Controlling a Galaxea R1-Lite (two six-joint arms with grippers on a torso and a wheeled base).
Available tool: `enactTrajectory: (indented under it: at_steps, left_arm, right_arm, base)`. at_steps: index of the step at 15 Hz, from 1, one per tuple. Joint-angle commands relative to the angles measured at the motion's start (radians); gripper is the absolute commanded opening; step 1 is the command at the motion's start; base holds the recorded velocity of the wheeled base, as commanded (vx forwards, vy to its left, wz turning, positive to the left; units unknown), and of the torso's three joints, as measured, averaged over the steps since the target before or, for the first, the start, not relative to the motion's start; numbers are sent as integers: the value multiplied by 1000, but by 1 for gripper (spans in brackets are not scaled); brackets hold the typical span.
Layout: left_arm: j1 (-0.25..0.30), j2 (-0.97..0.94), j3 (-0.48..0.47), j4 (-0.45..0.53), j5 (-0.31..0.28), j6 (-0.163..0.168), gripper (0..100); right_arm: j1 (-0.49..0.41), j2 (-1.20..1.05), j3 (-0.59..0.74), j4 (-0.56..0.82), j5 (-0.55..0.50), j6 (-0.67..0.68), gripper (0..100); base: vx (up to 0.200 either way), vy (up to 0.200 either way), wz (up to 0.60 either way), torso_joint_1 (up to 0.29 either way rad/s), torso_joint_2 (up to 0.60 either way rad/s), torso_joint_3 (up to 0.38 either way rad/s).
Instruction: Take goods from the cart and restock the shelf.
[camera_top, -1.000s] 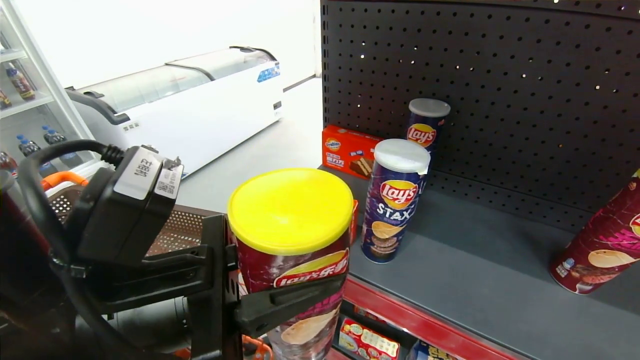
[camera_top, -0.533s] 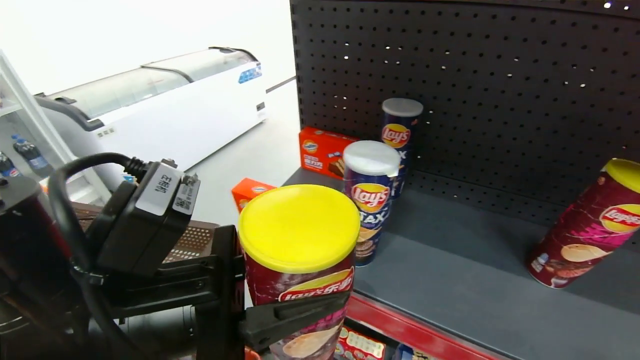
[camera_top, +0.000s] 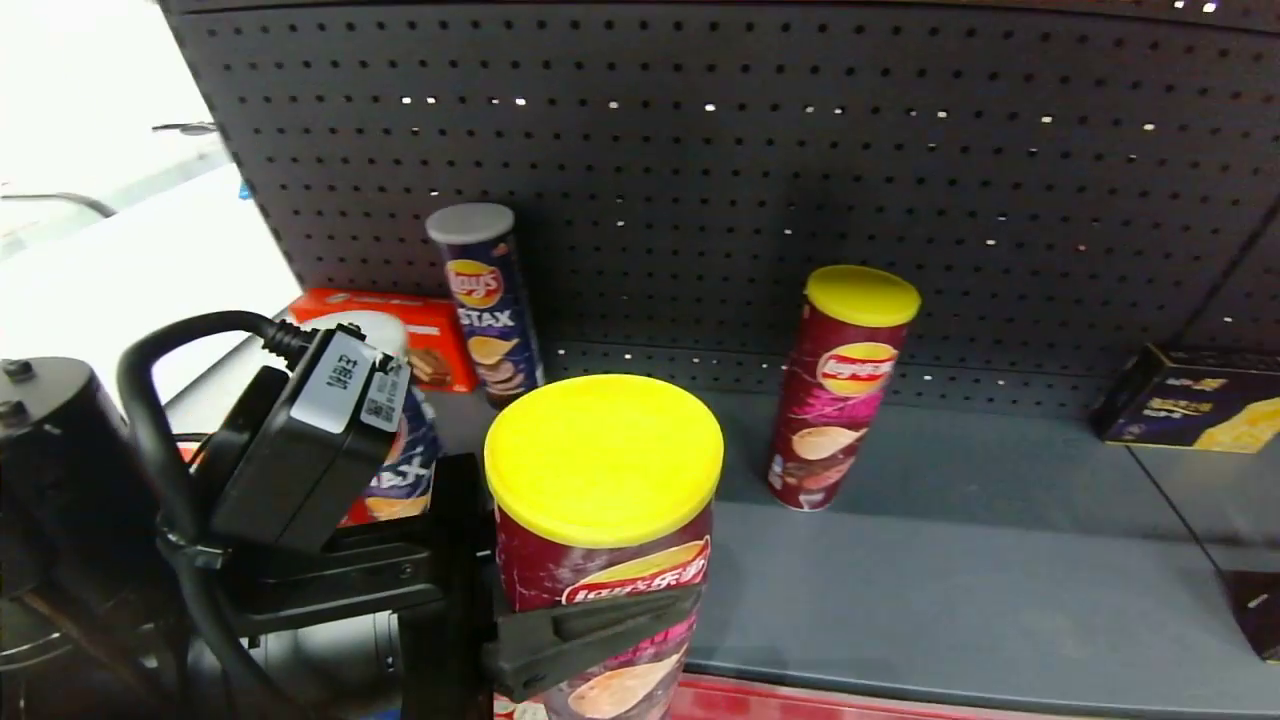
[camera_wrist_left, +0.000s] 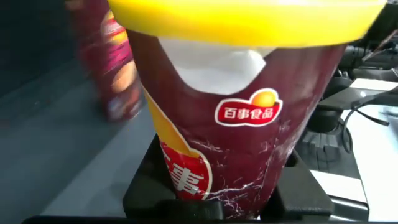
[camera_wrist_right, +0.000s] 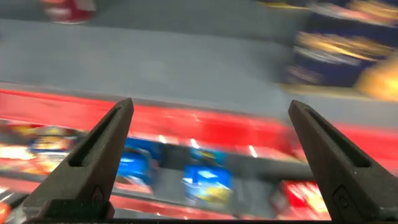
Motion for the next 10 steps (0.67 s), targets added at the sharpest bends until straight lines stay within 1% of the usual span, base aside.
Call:
enactTrajectory:
  at_steps: [1, 3, 10]
  left_arm:
    - [1, 0, -1, 0, 1, -2, 0]
    - [21, -2, 2, -2, 1, 0, 0]
    - [24, -8, 22, -3, 1, 0, 0]
  right_arm:
    - [0, 1, 0, -1, 0, 0, 100]
    - [0, 1, -2, 2, 1, 0, 100]
    - [0, 1, 0, 1, 1, 0, 100]
  base:
    - [0, 0, 0, 0, 0, 0]
    - [0, 0, 0, 0, 0, 0]
    - [0, 0, 0, 0, 0, 0]
